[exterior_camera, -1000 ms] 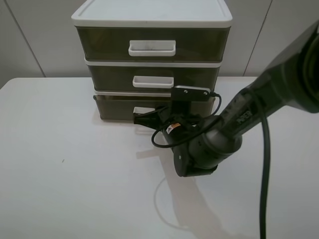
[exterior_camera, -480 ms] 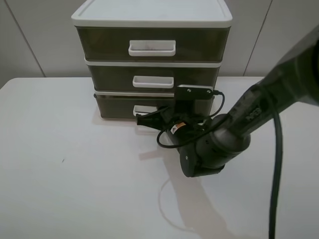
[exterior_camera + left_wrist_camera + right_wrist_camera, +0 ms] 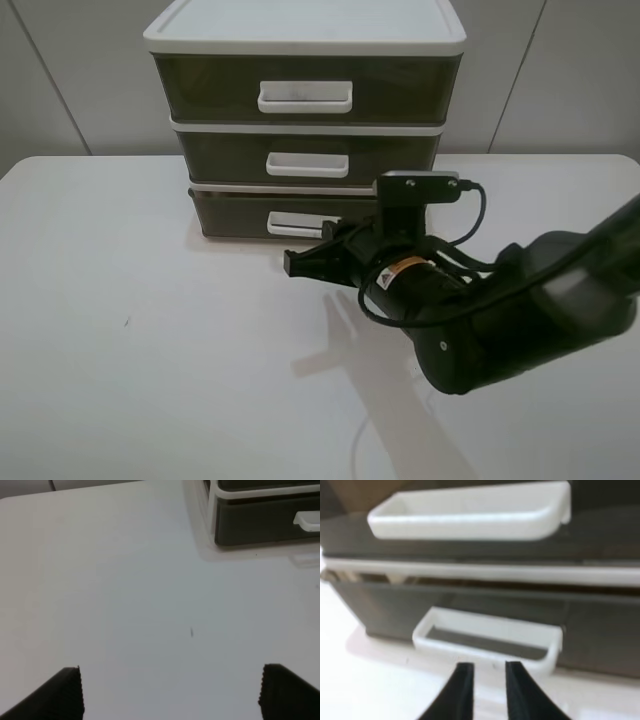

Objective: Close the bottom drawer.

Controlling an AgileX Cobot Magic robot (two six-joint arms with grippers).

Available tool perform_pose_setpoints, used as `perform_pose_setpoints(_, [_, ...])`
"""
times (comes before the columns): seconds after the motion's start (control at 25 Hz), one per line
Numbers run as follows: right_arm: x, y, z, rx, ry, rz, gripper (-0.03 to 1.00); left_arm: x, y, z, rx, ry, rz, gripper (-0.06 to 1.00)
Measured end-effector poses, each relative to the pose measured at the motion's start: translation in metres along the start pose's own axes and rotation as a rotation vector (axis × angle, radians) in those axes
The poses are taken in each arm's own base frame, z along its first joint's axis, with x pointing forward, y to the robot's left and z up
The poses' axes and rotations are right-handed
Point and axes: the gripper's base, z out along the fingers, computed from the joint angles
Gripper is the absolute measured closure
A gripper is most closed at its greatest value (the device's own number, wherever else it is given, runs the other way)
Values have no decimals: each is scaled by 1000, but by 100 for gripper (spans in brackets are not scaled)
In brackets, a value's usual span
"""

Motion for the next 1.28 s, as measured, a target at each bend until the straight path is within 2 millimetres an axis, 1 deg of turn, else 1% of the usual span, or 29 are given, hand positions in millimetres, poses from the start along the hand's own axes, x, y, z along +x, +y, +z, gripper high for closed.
perform_pose_setpoints(0.04, [-2,-1,-6,-3,32,6,87,0,0,0,0,0,0,23])
perform_pose_setpoints(0.12, [-7,-1,-16,-18,83,7,72,0,0,0,0,0,0,23])
perform_pose_setpoints(0.2, [-13,-2,-25,-33,128,-8,49,0,0,0,0,0,0,23])
perform_pose_setpoints(0.28, [-22,-9,-32,-30,182,12,31,0,0,0,0,0,0,23])
perform_pose_setpoints(0.32, [-29,-14,-36,-24,210,35,24,0,0,0,0,0,0,23])
perform_pose_setpoints(0.4, [-43,-27,-43,-7,255,89,18,0,0,0,0,0,0,23])
perform_pose_setpoints(0.56, [-66,-54,-60,17,342,163,15,0,0,0,0,0,0,23])
perform_pose_setpoints(0.68, [-84,-74,-80,27,372,177,15,0,0,0,0,0,0,23])
perform_pose_setpoints(0.8, [-101,-91,-104,48,362,181,15,0,0,0,0,0,0,23])
perform_pose_setpoints(0.88, [-115,-102,-126,72,323,174,15,0,0,0,0,0,0,23])
perform_pose_setpoints(0.96, [-124,-112,-146,110,288,174,15,0,0,0,0,0,0,23])
perform_pose_setpoints(1.08, [-136,-123,-185,184,205,157,15,0,0,0,0,0,0,23])
perform_pose_setpoints(1.12, [-137,-124,-196,205,187,147,15,0,0,0,0,0,0,23])
perform_pose_setpoints(1.16, [-139,-124,-211,228,162,128,15,0,0,0,0,0,0,23])
perform_pose_setpoints(1.28, [-140,-121,-247,289,159,72,15,0,0,0,0,0,0,23])
